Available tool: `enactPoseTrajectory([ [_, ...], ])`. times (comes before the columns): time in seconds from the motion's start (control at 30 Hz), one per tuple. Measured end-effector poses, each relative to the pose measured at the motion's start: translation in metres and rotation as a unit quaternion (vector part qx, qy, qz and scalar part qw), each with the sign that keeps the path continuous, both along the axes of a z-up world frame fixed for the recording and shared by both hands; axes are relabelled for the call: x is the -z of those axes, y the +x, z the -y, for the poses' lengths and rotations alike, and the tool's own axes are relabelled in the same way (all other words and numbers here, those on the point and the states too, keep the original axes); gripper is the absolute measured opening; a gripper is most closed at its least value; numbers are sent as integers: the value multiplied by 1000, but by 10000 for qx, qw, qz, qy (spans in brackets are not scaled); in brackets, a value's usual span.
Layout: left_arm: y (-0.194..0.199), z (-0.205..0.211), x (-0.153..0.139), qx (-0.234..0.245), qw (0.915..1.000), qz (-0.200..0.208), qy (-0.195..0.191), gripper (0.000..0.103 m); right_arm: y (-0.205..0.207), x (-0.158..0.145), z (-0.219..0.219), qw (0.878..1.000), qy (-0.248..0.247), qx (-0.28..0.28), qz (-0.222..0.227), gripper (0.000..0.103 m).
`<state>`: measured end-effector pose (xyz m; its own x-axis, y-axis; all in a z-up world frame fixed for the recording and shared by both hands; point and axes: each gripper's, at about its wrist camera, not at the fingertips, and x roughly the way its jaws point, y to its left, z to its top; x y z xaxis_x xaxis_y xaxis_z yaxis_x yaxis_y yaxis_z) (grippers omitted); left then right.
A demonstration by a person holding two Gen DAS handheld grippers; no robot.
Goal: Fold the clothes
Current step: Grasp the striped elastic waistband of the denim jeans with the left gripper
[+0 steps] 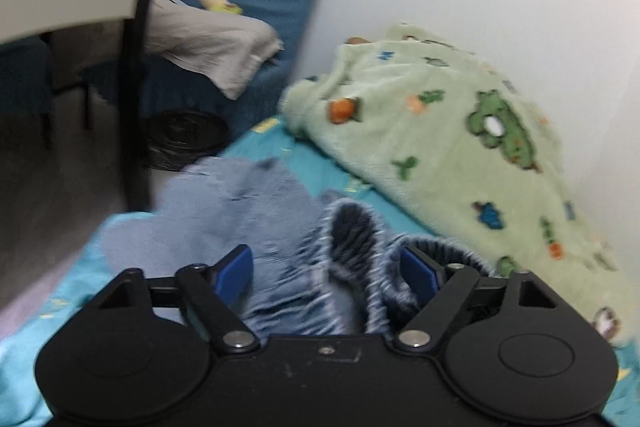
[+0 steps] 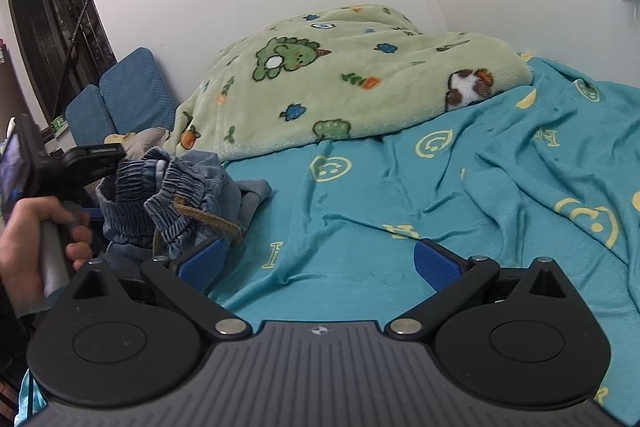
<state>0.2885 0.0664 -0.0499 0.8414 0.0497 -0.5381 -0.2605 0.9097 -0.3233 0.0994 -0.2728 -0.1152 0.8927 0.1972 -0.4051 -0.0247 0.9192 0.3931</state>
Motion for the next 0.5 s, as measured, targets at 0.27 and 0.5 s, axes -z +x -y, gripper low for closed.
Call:
enactPoseTrajectory([
  [0.27, -11, 22, -14, 431, 9986, -99, 280, 19, -2, -3, -1, 9999, -70, -44, 140, 103],
  [0.5, -82, 54, -53, 1197, 9912, 228, 526, 13, -8, -6, -8, 9991, -294, -180, 266, 103],
])
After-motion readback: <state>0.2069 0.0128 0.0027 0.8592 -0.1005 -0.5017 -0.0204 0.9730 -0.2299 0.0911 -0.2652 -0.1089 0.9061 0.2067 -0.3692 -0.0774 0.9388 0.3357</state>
